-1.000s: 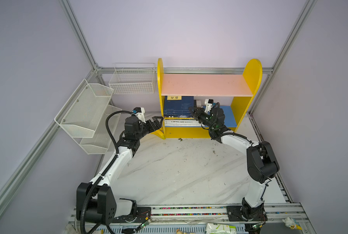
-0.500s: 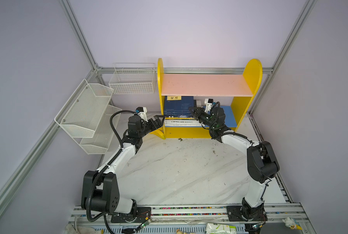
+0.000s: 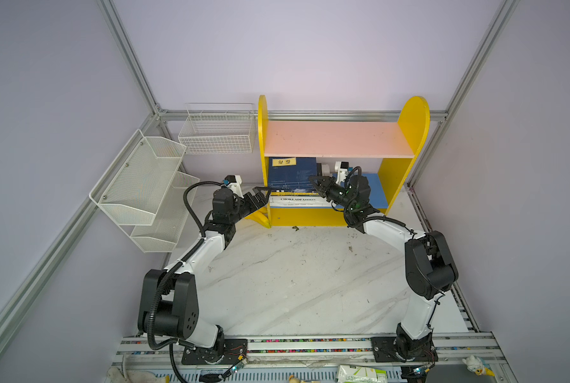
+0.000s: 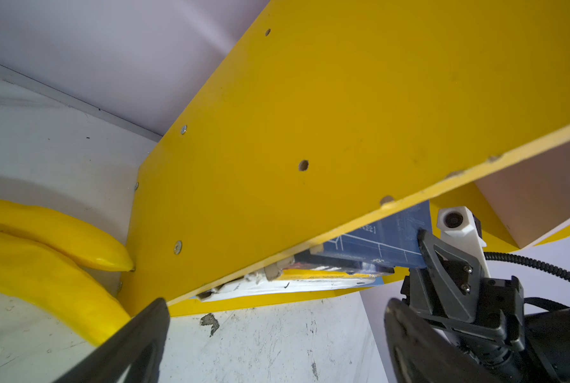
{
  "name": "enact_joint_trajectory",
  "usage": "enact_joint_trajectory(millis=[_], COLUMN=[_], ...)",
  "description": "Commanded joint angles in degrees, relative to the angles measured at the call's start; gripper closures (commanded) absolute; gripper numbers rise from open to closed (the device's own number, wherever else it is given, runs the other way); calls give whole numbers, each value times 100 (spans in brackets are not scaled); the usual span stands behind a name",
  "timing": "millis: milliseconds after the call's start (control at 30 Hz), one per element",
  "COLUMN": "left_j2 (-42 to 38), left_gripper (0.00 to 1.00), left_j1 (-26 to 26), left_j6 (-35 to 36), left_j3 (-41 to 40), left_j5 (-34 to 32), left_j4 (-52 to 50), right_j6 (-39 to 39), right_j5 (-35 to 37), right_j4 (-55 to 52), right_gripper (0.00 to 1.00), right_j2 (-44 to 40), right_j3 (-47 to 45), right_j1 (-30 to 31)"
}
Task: Stacking books/files
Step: Place the book on the bookshelf.
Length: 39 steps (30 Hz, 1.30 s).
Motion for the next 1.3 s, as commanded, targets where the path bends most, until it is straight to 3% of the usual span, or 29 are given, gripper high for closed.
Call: enact_joint_trajectory(millis=[0, 533, 867, 1133, 1267], left_j2=[108, 1009, 1339, 1788, 1891], left_gripper=[0, 1, 3, 3, 4], left_j1=[34, -145, -264, -256, -247], left_j6=[-86, -106, 211, 285, 203], left_j3=[780, 1483, 1837, 2146, 2102], left_j5=[47, -407, -1250, -1513, -1606], left_j4=[408, 349, -748, -1282, -1279], right_j6=[125, -199, -297, -791, -956], right_j5=[-122, 216, 304, 541, 849], right_j4=[418, -132, -303, -1116, -1398], right_gripper=[99, 99, 96, 86, 63], right_j2=[77, -10, 18, -76, -222], right_j3=[-98, -71, -65, 349, 428], right_j1=[18, 25, 26, 26, 9])
